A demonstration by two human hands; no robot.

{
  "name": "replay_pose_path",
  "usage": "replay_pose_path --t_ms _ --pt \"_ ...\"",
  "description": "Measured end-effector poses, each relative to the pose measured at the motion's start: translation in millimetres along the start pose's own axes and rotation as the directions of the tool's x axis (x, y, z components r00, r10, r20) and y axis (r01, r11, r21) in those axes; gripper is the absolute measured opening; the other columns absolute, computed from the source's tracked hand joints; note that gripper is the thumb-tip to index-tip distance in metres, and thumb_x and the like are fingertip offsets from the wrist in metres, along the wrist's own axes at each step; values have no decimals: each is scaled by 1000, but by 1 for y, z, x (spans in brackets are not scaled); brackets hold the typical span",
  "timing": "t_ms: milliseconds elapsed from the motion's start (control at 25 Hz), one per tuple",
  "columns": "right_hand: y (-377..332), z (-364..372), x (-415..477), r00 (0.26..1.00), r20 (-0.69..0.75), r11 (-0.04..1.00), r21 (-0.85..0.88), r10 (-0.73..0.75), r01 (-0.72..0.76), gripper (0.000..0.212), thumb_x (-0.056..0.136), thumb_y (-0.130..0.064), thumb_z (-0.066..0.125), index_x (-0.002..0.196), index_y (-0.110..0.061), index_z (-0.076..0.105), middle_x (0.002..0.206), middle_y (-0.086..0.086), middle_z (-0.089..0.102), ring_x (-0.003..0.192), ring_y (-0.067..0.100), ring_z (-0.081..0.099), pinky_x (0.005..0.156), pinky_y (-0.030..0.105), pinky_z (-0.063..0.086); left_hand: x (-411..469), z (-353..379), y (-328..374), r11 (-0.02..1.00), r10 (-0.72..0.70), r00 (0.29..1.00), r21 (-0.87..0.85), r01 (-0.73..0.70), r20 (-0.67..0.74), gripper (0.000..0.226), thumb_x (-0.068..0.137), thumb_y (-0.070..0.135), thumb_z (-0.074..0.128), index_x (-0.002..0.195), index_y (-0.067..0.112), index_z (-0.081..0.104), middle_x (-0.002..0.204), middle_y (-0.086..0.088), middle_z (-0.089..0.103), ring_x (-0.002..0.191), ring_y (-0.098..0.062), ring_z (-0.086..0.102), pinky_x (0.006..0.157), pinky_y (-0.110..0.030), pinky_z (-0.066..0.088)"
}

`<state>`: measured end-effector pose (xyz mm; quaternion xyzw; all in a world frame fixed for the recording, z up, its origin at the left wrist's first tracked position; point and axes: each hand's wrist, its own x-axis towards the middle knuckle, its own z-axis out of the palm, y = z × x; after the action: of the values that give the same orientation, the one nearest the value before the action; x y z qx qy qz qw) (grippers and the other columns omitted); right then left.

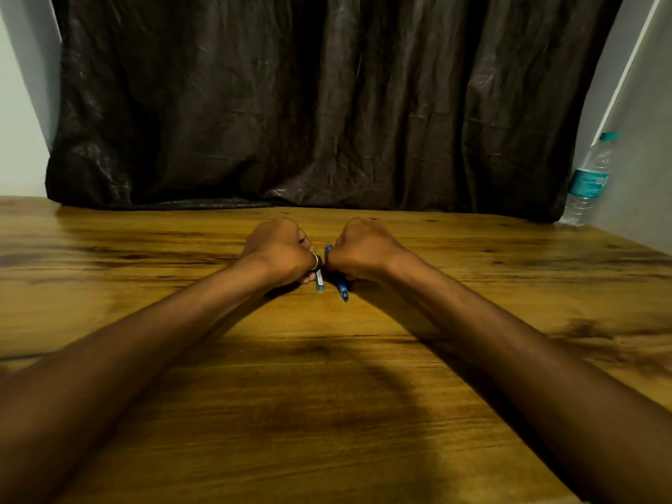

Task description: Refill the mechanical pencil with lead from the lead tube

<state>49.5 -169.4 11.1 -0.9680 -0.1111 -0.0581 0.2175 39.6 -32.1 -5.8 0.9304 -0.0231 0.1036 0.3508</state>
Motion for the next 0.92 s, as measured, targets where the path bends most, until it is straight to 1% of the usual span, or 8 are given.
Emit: replay_pose_path --t_ms 80,240,360,480,640,760,880,920 --pt "0 0 0 1000 2 1000 -11 -8 8 29 80 -22 70 53 -17 59 53 -1 56 52 13 51 49 25 37 0 0 0 1000 4 1000 -14 -4 5 11 86 11 75 77 14 79 63 -2 77 67 -16 77 67 -29 63" --pt "1 0 0 1000 -5 1000 -25 -14 14 34 81 -24 72 51 -17 56 51 -2 54 49 11 49 47 25 35 -1 0 0 999 7 1000 -40 -7 11 11 88 11 74 79 17 79 67 -4 78 70 -20 78 68 -34 64" --pt "2 0 0 1000 5 1000 -14 -15 15 35 81 -24 73 51 -18 55 51 -3 53 49 10 47 46 25 33 -2 0 0 999 16 1000 -45 -15 9 13 89 12 74 79 19 78 68 -5 77 72 -23 78 63 -31 63" --pt "2 1 0 1000 3 1000 -6 -11 11 37 81 -22 73 50 -18 54 51 -3 51 48 8 46 44 24 31 -1 1 0 999 29 999 -33 -29 13 11 89 14 74 80 20 78 68 -3 77 70 -20 77 64 -29 62" --pt "2 0 1 1000 -9 1000 -26 -15 14 35 80 -25 75 51 -18 56 52 -3 54 50 8 48 46 24 33 2 1 -3 999 37 999 -20 -37 -4 12 89 15 74 79 22 77 67 0 76 65 -13 75 62 -24 58" --pt "3 2 1 1000 -25 999 -45 3 -4 36 80 -30 74 52 -18 56 51 -3 53 49 9 47 43 23 30 1 3 -3 999 46 998 17 -46 -33 12 90 18 71 81 21 78 71 2 77 69 -13 74 66 -28 59" --pt "0 -4 1 995 -60 996 23 83 -82 38 87 -41 68 58 -18 59 58 -2 57 57 12 52 45 25 32 -5 -6 4 986 69 991 159 -50 -115 15 95 32 65 89 24 75 84 4 74 78 -15 67 68 -30 52" --pt "1 -5 -4 993 -79 996 29 86 -84 40 90 -44 64 60 -18 60 60 -1 57 60 13 54 47 26 33 -11 -10 3 982 88 987 177 -63 -136 16 96 36 63 92 25 73 87 3 73 81 -17 66 67 -32 51"
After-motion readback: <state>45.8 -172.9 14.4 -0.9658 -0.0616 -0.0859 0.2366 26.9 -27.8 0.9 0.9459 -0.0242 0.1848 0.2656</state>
